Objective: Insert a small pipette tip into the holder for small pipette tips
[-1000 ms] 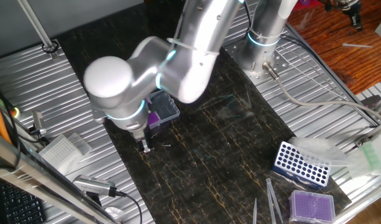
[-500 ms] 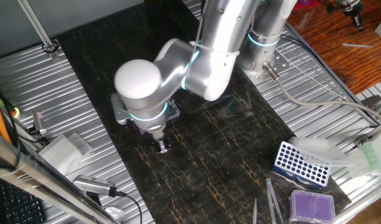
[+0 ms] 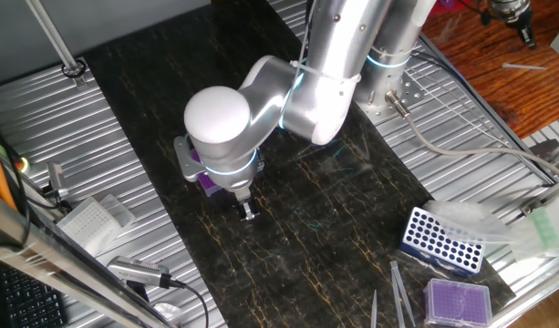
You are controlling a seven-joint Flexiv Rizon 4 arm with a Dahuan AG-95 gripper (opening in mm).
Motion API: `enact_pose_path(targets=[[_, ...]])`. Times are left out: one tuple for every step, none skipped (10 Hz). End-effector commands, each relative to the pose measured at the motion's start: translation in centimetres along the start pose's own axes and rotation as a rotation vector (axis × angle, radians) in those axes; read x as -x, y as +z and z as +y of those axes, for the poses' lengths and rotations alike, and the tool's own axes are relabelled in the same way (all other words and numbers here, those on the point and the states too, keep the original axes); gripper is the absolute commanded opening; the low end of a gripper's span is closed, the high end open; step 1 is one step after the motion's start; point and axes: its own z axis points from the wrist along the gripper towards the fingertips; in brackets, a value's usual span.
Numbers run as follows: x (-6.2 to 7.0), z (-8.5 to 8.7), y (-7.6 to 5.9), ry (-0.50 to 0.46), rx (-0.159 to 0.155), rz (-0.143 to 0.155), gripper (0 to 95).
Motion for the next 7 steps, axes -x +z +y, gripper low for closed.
enact_pose_path(targets=[[0.3,0.0,0.9,0.002,-0.005,-0.004,0.0],[0.3,-0.1,1.1,0.004,-0.006,-0.005,0.0],[0.4,-0.1,1.8,0.018,-0.007,-0.008,0.0],[0.5,-0.1,2.0,0.033,-0.001,-0.009,0.0],[0.5,-0.2,2.2,0.056,0.001,-0.007,0.0],[0.5,-0.2,2.2,0.085,0.006,0.001,0.0],[0.5,-0.2,2.2,0.103,0.010,0.005,0.0]])
